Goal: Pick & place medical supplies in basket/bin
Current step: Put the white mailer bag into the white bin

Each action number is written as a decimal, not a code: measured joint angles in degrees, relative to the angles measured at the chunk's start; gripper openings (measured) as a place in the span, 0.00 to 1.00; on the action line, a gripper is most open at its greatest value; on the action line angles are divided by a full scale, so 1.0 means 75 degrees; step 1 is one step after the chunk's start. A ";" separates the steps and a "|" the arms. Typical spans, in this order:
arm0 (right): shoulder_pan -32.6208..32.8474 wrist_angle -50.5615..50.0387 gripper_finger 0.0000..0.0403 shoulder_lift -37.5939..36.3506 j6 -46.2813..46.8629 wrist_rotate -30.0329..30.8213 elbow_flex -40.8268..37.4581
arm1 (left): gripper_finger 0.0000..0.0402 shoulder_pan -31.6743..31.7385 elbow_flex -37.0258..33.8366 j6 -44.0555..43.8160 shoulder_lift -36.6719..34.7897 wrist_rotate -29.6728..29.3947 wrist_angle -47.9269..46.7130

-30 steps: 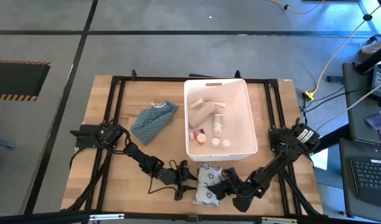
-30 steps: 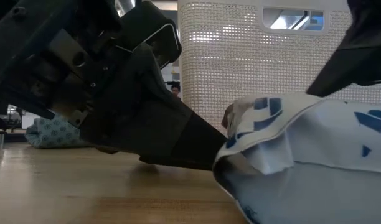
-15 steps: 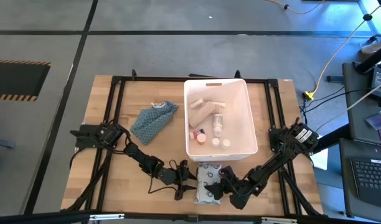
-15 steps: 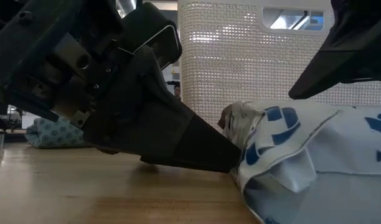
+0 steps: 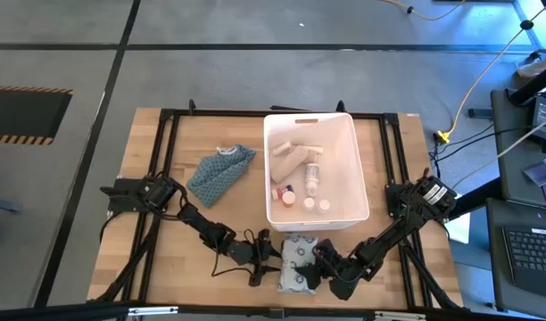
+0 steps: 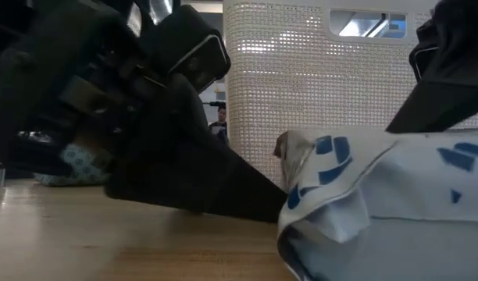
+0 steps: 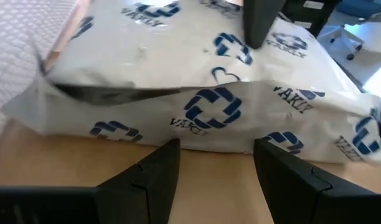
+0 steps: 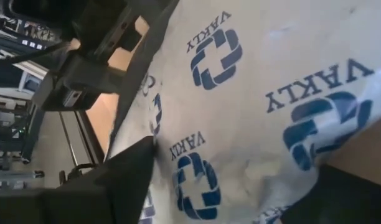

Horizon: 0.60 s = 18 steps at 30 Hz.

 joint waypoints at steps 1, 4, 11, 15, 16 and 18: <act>0.0000 -0.0003 0.66 -0.0003 -0.0010 -0.0001 0.0000 | 0.49 0.0050 0.0000 0.0003 0.0000 -0.0006 0.0000; 0.0003 0.0005 0.57 -0.0022 -0.0193 0.0057 0.0000 | 0.49 0.0234 -0.0003 0.0087 0.0000 0.0082 -0.0006; 0.0012 0.0081 0.48 -0.0026 -0.0753 0.0047 0.0009 | 0.49 0.0376 -0.0012 -0.0028 -0.0047 0.0733 -0.0013; 0.0048 0.0185 0.48 -0.0026 -0.1040 -0.0028 0.0105 | 0.49 0.0348 -0.0032 0.0225 -0.0321 0.0932 -0.0172; 0.0081 0.0191 0.48 -0.0026 -0.1231 -0.0014 0.0192 | 0.49 0.0343 -0.0037 0.0349 -0.0461 0.1077 -0.0222; 0.0157 0.0196 0.47 -0.0029 -0.1664 -0.0016 0.0400 | 0.49 0.0334 -0.0047 0.0490 -0.0743 0.1473 -0.0279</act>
